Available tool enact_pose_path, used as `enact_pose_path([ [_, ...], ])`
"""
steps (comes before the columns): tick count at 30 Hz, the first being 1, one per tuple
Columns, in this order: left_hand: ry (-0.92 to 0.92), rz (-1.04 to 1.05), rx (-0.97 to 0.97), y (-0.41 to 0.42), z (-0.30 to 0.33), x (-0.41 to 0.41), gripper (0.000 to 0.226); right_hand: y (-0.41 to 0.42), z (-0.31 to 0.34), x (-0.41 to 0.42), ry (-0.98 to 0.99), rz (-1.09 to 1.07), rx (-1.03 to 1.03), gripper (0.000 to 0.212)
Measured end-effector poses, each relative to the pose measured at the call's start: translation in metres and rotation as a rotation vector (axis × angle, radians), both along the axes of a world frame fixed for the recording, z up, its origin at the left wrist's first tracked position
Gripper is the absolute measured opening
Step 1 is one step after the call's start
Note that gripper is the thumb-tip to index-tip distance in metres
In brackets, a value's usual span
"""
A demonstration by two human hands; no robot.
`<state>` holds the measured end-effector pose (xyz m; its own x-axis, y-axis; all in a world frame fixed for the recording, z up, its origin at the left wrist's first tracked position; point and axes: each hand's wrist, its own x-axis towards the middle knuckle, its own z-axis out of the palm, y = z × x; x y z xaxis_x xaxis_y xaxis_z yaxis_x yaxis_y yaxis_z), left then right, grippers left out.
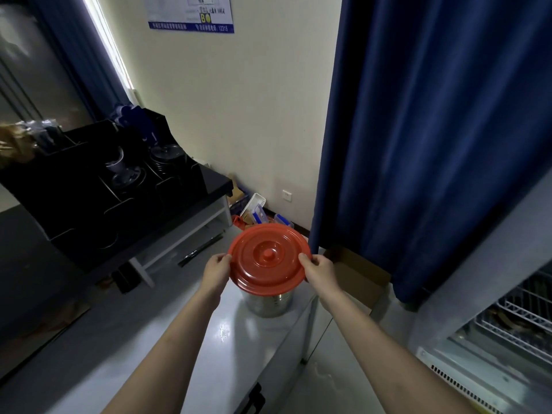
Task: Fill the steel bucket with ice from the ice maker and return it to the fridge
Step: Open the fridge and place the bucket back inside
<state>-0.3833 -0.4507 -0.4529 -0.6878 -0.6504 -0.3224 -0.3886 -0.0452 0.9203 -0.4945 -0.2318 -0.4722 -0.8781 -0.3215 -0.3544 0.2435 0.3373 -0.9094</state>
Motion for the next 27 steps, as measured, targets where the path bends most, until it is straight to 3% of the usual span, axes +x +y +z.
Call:
enact_pose_path([
  [10, 0.043, 0.080, 0.070, -0.001, -0.017, 0.004, 0.023, -0.004, -0.014, 0.004, -0.036, -0.069, -0.100, 0.019],
  [16, 0.080, 0.051, 0.078, 0.011, -0.011, -0.004, 0.022, 0.013, -0.011, 0.004, -0.040, -0.174, -0.188, 0.033],
  [22, 0.127, -0.089, 0.083, 0.045, 0.006, -0.032, 0.022, 0.051, -0.007, 0.002, -0.004, -0.334, -0.262, 0.050],
  [27, 0.134, -0.240, 0.120, 0.087, 0.006, -0.060, 0.025, 0.106, -0.004, 0.007, 0.085, -0.491, -0.242, 0.045],
])
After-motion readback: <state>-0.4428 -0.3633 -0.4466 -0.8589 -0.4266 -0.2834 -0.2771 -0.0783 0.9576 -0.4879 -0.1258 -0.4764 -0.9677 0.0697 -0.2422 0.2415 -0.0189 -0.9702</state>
